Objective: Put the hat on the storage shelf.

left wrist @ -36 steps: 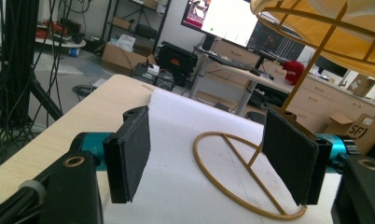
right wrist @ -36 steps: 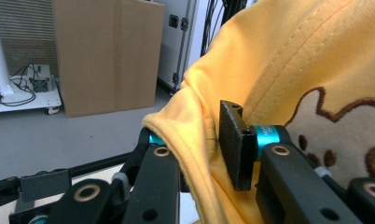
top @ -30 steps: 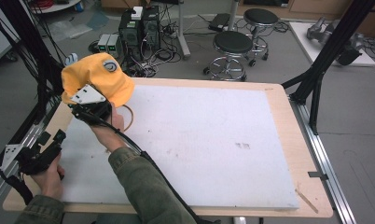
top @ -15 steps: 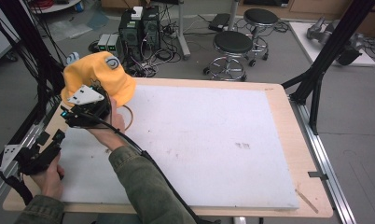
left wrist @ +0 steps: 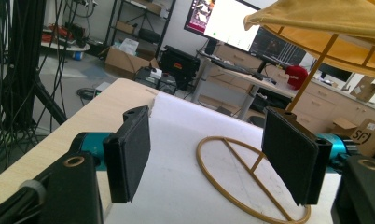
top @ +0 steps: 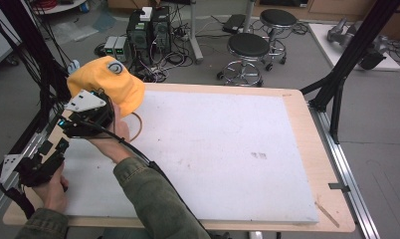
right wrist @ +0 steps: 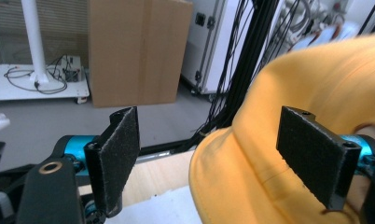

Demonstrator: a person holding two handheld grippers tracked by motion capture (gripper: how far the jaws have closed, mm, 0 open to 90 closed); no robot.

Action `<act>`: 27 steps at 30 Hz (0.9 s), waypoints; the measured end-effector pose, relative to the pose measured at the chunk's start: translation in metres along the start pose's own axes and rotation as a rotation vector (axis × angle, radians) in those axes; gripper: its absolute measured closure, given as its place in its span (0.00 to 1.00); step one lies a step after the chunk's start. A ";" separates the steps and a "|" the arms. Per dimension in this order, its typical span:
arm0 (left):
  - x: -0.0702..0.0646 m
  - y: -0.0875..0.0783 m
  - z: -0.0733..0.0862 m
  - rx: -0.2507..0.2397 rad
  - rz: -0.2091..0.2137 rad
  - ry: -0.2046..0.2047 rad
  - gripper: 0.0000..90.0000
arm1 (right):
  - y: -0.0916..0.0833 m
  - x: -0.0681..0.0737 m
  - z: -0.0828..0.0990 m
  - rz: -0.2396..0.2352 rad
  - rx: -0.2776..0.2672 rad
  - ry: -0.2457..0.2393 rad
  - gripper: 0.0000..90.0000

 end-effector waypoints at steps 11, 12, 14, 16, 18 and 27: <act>-0.001 -0.001 0.000 -0.002 -0.002 0.007 0.36 | -0.034 -0.037 -0.022 0.076 -0.060 0.023 0.23; -0.001 -0.001 -0.001 -0.003 -0.002 0.008 0.36 | -0.038 -0.042 -0.023 0.084 -0.068 0.030 0.23; -0.001 -0.001 -0.001 -0.003 -0.002 0.009 0.36 | -0.047 -0.052 -0.026 0.104 -0.079 0.045 0.23; -0.001 -0.001 -0.001 -0.003 -0.001 0.009 0.36 | -0.053 -0.060 -0.027 0.116 -0.084 0.065 0.23; -0.001 -0.001 -0.001 -0.005 0.001 0.009 0.36 | -0.059 -0.069 -0.027 0.136 -0.084 0.073 0.23; -0.003 -0.001 -0.001 -0.003 0.011 0.010 0.36 | -0.087 -0.098 -0.026 0.220 -0.076 0.088 0.23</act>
Point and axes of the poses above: each handheld gripper's, and its own axes: y roughly forward along the jaws, z roughly out of its underside, x roughly to its left, the point moved 4 cm from there along y, roughly forward along the jaws, and after that the axes turned 11 degrees about z, right-handed, at the moved point
